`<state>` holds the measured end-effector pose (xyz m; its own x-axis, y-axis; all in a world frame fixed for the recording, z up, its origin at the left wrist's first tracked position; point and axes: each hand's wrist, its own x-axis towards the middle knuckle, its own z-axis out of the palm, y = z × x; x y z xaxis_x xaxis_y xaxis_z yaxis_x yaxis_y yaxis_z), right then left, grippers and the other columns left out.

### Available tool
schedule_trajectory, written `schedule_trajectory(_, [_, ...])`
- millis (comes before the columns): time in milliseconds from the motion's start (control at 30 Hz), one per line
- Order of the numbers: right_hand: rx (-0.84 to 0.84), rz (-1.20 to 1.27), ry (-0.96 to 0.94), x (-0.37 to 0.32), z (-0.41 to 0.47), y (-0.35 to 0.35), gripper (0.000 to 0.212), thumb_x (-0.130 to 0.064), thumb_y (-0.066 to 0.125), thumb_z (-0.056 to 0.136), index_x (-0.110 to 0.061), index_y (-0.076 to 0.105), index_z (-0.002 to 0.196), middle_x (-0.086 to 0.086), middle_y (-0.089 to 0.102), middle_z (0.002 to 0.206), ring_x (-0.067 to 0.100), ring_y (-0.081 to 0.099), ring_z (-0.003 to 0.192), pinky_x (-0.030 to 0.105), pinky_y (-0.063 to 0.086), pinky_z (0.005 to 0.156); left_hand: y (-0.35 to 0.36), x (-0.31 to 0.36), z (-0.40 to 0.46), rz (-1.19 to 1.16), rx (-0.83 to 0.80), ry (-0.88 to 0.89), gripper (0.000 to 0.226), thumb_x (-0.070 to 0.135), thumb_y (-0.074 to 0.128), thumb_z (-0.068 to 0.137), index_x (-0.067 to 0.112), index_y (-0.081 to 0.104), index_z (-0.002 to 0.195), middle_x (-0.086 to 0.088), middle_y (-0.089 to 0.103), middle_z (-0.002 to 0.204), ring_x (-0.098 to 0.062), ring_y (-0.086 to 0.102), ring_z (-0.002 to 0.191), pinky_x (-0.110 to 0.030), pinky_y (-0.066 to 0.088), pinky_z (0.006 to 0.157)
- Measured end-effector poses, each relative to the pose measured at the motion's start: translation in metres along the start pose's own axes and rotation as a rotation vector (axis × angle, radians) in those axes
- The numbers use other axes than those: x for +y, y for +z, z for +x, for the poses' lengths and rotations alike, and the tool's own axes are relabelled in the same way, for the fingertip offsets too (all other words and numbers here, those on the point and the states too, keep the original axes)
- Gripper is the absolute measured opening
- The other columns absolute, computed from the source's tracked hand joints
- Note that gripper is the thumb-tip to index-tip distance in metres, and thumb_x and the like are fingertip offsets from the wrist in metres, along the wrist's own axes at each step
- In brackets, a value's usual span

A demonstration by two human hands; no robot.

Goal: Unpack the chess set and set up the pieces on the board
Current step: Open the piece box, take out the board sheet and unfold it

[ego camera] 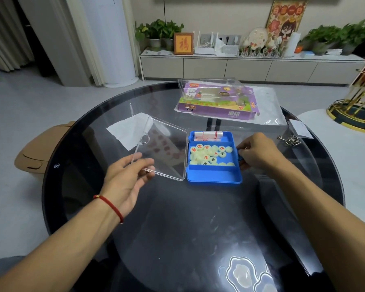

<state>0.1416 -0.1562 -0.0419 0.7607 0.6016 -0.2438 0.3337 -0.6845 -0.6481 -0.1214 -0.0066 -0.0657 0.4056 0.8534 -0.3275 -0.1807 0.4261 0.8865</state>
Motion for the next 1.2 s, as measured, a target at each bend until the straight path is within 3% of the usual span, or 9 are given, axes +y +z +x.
schedule_trajectory(167, [-0.043,-0.053,-0.025,-0.011,-0.004,0.014,0.018,-0.003,0.055,0.096,0.001,0.072,0.102,0.012,0.075,0.075,0.018,0.074,0.059,0.028,0.06,0.054,0.003,-0.004,0.002,0.124,0.076,0.093,0.031,-0.002,0.075,0.083,0.006,0.063,0.111,-0.017,0.068,0.084,-0.017,0.064,0.065,-0.025,0.053,0.057])
schedule_trajectory(300, [-0.197,-0.264,-0.065,-0.023,-0.012,0.008,0.019,-0.024,0.063,0.092,-0.009,0.074,0.087,0.003,0.076,0.071,0.016,0.071,0.059,0.027,0.055,0.05,-0.006,0.005,0.014,0.144,0.169,0.181,0.043,0.001,0.079,0.08,0.008,0.059,0.118,-0.005,0.069,0.074,-0.014,0.06,0.063,-0.028,0.051,0.062])
schedule_trajectory(400, [0.268,-0.539,-0.275,-0.027,-0.011,0.012,0.027,-0.042,0.062,0.087,-0.017,0.071,0.085,0.005,0.073,0.083,0.028,0.067,0.072,0.035,0.054,0.061,-0.011,0.007,0.019,0.229,0.181,0.195,0.04,-0.004,0.07,0.083,0.008,0.055,0.119,-0.007,0.076,0.088,-0.013,0.058,0.062,-0.027,0.05,0.061])
schedule_trajectory(467, [0.383,-0.51,-0.437,-0.032,-0.01,0.024,0.028,-0.045,0.064,0.09,-0.022,0.07,0.104,0.003,0.07,0.104,0.029,0.064,0.089,0.037,0.052,0.067,-0.011,0.008,0.019,0.266,0.188,0.212,0.038,-0.002,0.071,0.084,0.009,0.057,0.117,-0.005,0.075,0.088,-0.009,0.06,0.056,-0.027,0.049,0.058])
schedule_trajectory(600, [0.312,-0.472,-0.583,-0.033,0.005,0.046,0.023,-0.034,0.064,0.096,-0.021,0.072,0.113,0.002,0.063,0.113,0.021,0.054,0.102,0.037,0.05,0.067,-0.008,0.014,0.019,0.282,0.202,0.204,0.037,0.005,0.079,0.081,0.009,0.059,0.113,0.0,0.06,0.07,-0.004,0.058,0.043,-0.028,0.055,0.057])
schedule_trajectory(800, [0.344,-0.376,-0.697,-0.034,0.006,0.044,0.015,-0.028,0.064,0.096,-0.018,0.073,0.101,-0.001,0.067,0.103,0.021,0.059,0.094,0.04,0.056,0.066,-0.028,0.031,0.024,0.251,0.207,0.159,0.038,0.002,0.078,0.081,0.01,0.057,0.111,-0.016,0.075,0.096,-0.027,0.073,0.068,-0.031,0.06,0.064])
schedule_trajectory(900, [0.212,-0.46,-0.683,-0.034,0.004,0.056,0.021,-0.033,0.064,0.096,-0.018,0.072,0.109,0.0,0.07,0.106,0.02,0.059,0.095,0.039,0.056,0.07,-0.033,0.031,0.019,0.239,0.179,0.166,0.038,0.001,0.076,0.083,0.008,0.055,0.114,-0.015,0.075,0.097,-0.021,0.07,0.06,-0.03,0.061,0.063])
schedule_trajectory(1067, [0.343,-0.317,-0.724,-0.045,0.006,0.059,0.01,-0.027,0.067,0.093,-0.022,0.071,0.101,-0.003,0.07,0.099,0.014,0.057,0.082,0.035,0.053,0.062,-0.046,0.039,0.018,0.236,0.21,0.18,0.04,0.001,0.079,0.08,0.008,0.057,0.113,-0.013,0.071,0.088,-0.014,0.068,0.053,-0.033,0.059,0.064])
schedule_trajectory(1200, [0.25,-0.399,-0.71,-0.044,0.006,0.073,0.03,-0.04,0.068,0.094,-0.025,0.068,0.12,-0.003,0.069,0.106,0.016,0.06,0.09,0.036,0.055,0.067,-0.055,0.041,0.011,0.246,0.194,0.185,0.039,-0.002,0.076,0.082,0.007,0.055,0.114,-0.014,0.074,0.095,-0.008,0.062,0.047,-0.034,0.059,0.067])
